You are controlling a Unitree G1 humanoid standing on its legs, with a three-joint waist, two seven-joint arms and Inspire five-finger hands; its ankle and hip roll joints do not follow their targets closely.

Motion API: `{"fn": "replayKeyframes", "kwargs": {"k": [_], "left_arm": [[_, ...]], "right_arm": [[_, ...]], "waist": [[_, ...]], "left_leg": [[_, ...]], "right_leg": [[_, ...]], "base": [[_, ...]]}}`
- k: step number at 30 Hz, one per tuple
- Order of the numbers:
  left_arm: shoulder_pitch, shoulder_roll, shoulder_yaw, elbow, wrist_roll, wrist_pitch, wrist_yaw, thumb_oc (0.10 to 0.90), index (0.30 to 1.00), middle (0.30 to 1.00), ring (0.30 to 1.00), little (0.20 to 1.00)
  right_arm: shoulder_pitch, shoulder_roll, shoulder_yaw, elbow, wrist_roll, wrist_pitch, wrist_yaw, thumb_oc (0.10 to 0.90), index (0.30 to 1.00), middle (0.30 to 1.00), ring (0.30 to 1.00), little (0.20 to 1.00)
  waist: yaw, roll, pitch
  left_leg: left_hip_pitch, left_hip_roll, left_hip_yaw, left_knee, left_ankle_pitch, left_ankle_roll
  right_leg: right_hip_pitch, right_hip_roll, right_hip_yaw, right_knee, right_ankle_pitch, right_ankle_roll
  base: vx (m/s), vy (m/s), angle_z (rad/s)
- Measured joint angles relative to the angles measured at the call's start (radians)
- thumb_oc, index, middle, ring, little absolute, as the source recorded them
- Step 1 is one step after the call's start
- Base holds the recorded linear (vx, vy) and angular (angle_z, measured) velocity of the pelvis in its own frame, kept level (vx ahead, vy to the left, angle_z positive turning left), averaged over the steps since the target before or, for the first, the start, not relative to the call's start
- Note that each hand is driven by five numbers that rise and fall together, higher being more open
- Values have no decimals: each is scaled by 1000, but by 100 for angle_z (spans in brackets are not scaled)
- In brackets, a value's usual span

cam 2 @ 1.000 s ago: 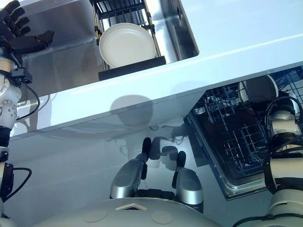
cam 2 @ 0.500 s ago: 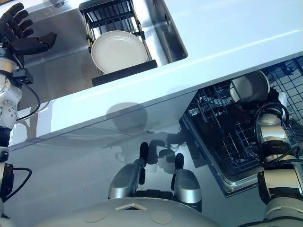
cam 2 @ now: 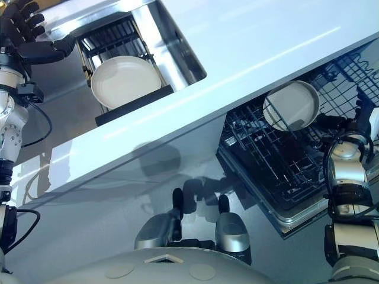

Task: Pick up plates and place into dishwasher.

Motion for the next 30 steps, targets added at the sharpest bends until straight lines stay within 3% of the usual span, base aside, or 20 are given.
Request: {"fn": "replayKeyframes", "kwargs": {"k": [5,9,14,23,30], "left_arm": [[-1,4,-1,0,106,11,-11,800,900,900,900,900],[-3,50,-16,31,190,70,-81,800,900,900,900,900],[-80,140,-137,193,306,180,-253,800,900,900,900,900],[-149,157,-332,318,370,329,-520,800,900,900,900,900],[-149,157,-350,330,372,375,-601,800,900,900,900,900]], "right_arm": [[67,18,0,-99,12,-36,8,800,900,900,900,900],[124,49,1,-241,20,-97,47,800,900,900,900,900],[206,58,30,-374,22,-158,160,800,900,900,900,900],[298,91,101,-420,22,-182,298,800,900,900,900,900],[332,91,101,-421,22,-182,299,800,900,900,900,900]], "waist": [[-40,3,-32],[-72,11,-52],[-107,29,-79],[-154,35,-90],[-172,35,-90]], "left_leg": [[15,0,33,-1,-9,2],[23,-1,67,-1,-21,2],[36,-4,116,-1,-35,8],[36,-11,166,-1,-48,17],[37,-11,174,-1,-53,11]], "right_leg": [[-2,-2,24,0,3,4],[-12,-3,59,1,6,9],[-23,-7,91,2,10,15],[-55,-14,107,16,15,23],[-56,-15,109,16,15,23]], "base": [[-10,107,-19],[5,118,-26],[0,125,-28],[-4,85,-19],[8,46,-1]]}}
